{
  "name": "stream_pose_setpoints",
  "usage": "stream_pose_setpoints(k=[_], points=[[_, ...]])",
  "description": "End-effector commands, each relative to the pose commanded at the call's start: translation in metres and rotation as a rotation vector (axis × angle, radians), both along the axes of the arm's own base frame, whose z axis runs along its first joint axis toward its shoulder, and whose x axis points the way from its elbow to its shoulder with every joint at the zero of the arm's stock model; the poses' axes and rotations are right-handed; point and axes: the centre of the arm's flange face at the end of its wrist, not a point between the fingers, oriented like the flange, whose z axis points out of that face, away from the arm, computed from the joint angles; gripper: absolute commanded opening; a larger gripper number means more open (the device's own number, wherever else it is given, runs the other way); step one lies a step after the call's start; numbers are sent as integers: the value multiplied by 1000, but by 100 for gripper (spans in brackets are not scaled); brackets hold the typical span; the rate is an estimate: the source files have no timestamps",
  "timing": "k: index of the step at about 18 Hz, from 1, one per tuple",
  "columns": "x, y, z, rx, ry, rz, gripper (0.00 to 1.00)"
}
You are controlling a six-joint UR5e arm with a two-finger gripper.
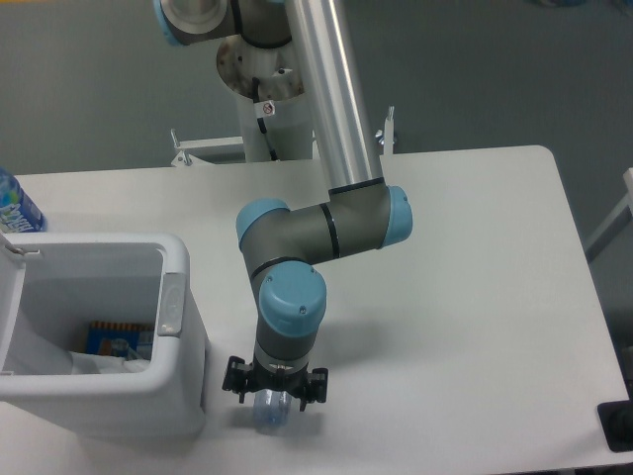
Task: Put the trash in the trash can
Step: 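Close the gripper on the bottle's cap end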
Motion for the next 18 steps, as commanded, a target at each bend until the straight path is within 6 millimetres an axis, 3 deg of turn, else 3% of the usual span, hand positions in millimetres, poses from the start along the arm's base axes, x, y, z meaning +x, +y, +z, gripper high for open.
stream_pose_setpoints(k=[8,14,18], points=[[-1,3,-5,-14,15,15,99],[0,1,-4,-28,29,17,70],[6,3,-1,-27,34,8,67]])
